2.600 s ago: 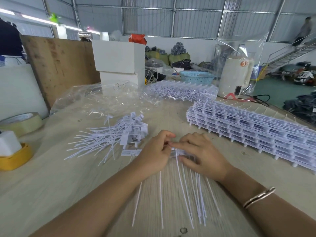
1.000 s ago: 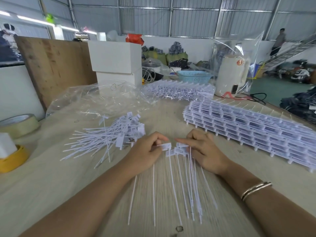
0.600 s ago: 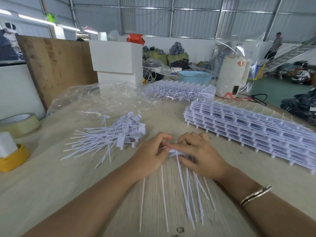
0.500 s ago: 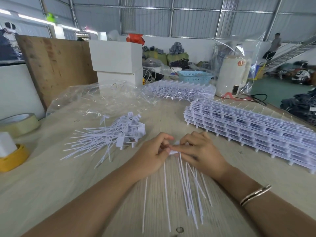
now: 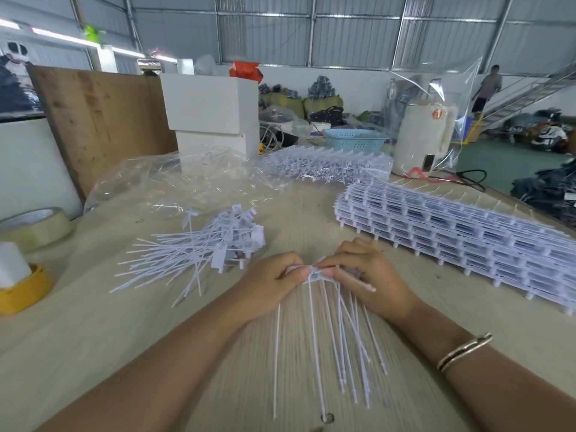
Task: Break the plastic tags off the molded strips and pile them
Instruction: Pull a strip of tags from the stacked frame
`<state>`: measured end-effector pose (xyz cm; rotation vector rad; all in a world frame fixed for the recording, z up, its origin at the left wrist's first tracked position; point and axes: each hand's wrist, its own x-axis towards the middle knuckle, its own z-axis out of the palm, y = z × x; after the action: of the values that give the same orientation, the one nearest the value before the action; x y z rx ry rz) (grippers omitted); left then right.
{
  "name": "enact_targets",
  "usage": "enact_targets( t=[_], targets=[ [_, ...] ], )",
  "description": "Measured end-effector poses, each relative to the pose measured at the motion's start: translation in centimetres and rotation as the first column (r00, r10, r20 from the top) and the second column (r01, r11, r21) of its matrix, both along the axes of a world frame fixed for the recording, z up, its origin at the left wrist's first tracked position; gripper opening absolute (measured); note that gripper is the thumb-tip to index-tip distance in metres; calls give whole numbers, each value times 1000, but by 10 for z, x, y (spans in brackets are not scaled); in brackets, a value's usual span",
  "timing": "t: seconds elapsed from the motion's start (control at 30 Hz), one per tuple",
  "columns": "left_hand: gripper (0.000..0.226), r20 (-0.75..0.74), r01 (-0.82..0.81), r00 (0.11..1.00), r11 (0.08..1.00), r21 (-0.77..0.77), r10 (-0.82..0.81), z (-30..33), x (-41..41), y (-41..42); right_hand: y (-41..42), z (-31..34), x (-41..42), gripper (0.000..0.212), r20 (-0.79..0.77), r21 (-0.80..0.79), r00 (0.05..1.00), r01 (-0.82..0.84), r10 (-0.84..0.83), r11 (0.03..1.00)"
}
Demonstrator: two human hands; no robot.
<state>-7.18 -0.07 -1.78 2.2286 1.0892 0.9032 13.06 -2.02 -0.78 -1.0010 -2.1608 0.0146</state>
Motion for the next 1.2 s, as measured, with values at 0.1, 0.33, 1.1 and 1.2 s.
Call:
enact_targets(
  t=[0.1,0.33,1.1,1.2],
  targets=[
    [25,21,48,999,998,27,-49,0,1,0,4,0,1,17,-120,-84,992,-52,41,995],
    [25,103,97,990,995,-37,-93,1,6,-1,6,1,2,19,-384,-256,922,-166,57,952],
    [21,274,46,961,960,-277,33,3,2,-3,9,-5,12,41,42,-241,993,121,-114,963],
    [28,286,53,958,955,-290,34,5,3,-3,3,-3,12,42,13,-50,998,57,-56,997]
  ],
)
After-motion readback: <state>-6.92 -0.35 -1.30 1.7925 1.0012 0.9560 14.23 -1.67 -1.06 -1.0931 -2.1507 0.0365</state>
